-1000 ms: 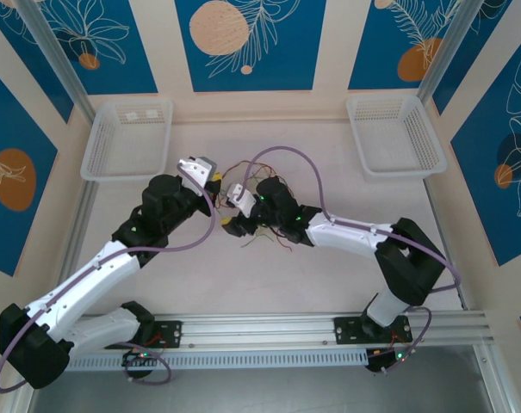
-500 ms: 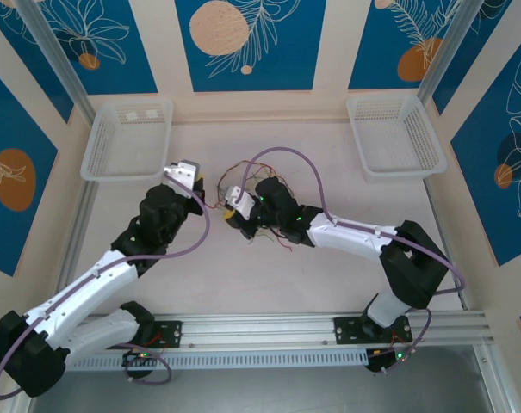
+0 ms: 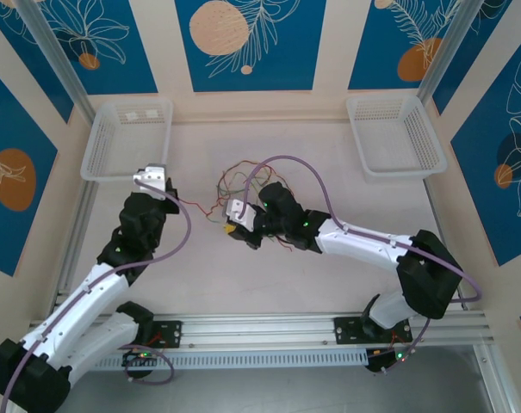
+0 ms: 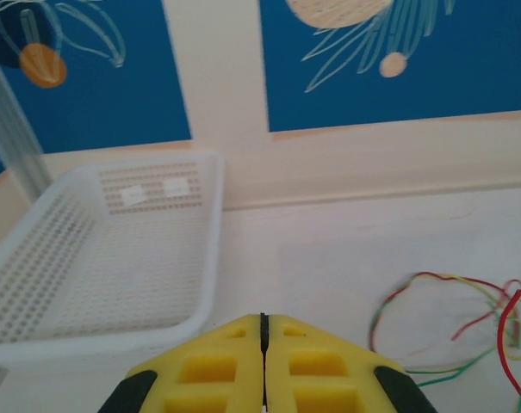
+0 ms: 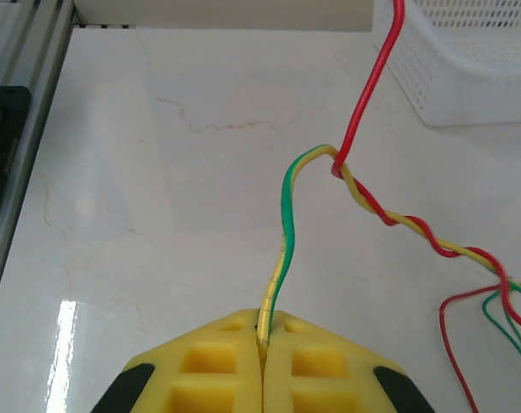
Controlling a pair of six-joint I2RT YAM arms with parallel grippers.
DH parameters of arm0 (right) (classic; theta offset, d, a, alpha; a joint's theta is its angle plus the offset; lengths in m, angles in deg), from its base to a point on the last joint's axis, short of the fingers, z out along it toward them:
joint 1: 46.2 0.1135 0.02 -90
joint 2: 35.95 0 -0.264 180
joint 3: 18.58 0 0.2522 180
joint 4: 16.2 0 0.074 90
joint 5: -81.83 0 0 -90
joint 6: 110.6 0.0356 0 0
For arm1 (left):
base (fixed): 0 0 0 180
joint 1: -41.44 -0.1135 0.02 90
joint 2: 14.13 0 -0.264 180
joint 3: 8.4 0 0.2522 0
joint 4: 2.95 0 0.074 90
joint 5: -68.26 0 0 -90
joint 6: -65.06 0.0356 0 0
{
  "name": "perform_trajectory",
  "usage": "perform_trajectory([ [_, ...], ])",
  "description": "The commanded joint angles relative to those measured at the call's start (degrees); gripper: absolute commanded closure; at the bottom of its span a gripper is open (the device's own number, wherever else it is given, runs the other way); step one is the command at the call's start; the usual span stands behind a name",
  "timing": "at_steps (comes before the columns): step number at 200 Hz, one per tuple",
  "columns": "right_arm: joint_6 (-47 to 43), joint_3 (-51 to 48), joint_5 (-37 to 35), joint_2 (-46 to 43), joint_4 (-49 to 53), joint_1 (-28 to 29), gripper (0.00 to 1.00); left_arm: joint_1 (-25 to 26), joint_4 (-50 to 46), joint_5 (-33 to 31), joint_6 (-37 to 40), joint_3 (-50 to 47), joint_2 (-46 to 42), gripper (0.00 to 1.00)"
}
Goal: Untangle the cables
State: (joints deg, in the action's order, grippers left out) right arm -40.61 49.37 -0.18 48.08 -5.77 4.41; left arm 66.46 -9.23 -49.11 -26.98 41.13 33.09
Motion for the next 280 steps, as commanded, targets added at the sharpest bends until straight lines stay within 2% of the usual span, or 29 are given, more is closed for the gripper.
perform_trajectory([
  [1, -2.83, -1.53, 0.36, -3.11, 4.37, 0.19, 1.00, -3.87, 0.23, -4.02, -2.34, -0.92, -1.88, 1.00],
  [35, -3.00, -3.81, -8.14, -5.33, 4.75, -0.06, 1.00, -7.61, -0.43, -5.29, -5.78, -1.51, -2.29, 1.00],
  [71, -1.61, -7.74, -20.16, -8.89, 2.19, -2.08, 1.00, -8.87, -0.80, -4.43, -7.06, -1.34, -2.55, 1.00],
  [124, 5.97, -10.69, -25.94, -16.09, -1.20, -10.39, 1.00, -9.02, -2.69, -2.51, -7.47, 0.22, -2.40, 1.00],
  [157, 9.80, -12.42, -24.43, -21.71, -1.86, -17.28, 1.00, -9.02, -3.26, -3.83, -7.24, 0.44, -3.26, 1.00],
  [215, 14.16, -13.41, -24.61, -29.82, 1.05, -25.61, 1.00, -9.44, -4.71, -12.26, -9.71, -0.83, -5.94, 1.00],
  [280, 18.83, -13.28, -25.26, -32.57, 3.28, -32.80, 1.00, -10.42, -5.10, -13.22, -10.75, -1.27, -6.36, 1.00],
])
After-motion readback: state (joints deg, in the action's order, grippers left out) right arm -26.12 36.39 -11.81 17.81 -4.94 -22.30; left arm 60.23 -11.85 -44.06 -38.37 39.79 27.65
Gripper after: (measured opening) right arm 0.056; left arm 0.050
